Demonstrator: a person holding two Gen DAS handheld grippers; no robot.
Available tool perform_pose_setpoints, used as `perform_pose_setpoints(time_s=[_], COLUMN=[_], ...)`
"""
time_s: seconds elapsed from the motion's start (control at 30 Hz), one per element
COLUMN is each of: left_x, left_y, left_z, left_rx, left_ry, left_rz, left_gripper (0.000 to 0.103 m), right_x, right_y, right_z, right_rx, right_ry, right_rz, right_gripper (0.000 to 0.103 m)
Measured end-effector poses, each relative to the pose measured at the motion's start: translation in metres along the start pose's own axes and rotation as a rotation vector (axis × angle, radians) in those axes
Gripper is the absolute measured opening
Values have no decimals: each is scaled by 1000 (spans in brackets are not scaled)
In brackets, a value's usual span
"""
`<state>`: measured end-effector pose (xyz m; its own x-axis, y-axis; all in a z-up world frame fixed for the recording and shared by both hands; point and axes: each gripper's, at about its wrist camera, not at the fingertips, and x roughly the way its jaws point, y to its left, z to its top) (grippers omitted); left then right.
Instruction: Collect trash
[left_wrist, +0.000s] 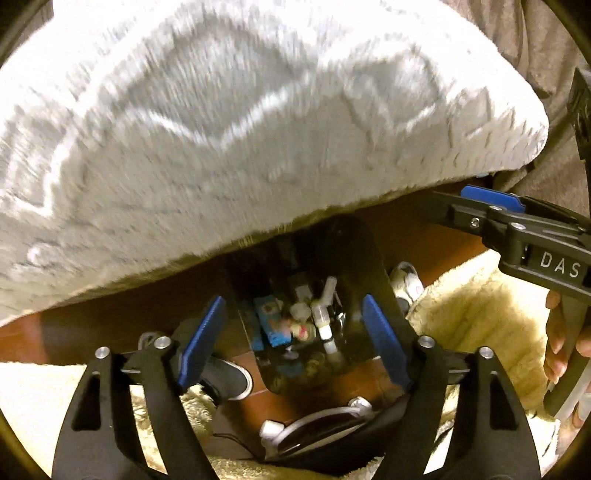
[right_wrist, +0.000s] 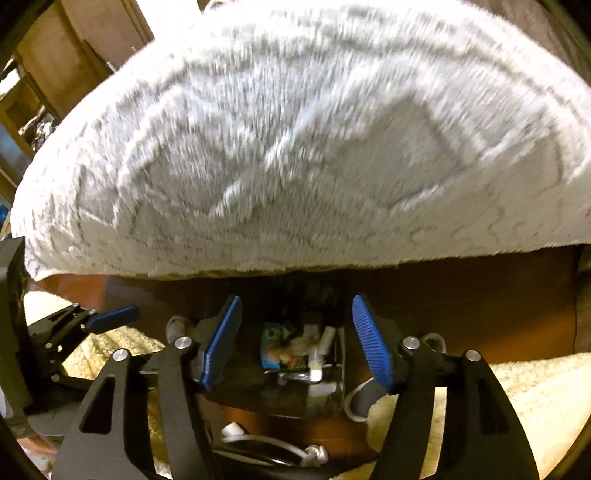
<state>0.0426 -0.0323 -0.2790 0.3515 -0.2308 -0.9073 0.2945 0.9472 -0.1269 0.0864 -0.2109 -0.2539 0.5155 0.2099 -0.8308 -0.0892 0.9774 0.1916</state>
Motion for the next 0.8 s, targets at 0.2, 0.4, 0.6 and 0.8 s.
perform_pose_setpoints(time_s=[0.2,0.4,0.6,0.8], left_x=[-55,-126,-194,-241], left_y=[6,7,-1,-10], left_z=[15,26,31,34], left_rx=[-15,-7,-15,-38], left_ry=[-130,-284,-482,-619], left_rz=[36,79,134,158], left_gripper=[94,95,95,95], right_x=[-55,-127,-199,-243], right_y=[-1,3,18,29], right_z=[18,23,23,19], right_rx=[-5,-15,-69,-78], right_ry=[-142,-329,-525,-615], right_rz=[-77,-177,-223,-203], right_gripper=[99,100,100,100])
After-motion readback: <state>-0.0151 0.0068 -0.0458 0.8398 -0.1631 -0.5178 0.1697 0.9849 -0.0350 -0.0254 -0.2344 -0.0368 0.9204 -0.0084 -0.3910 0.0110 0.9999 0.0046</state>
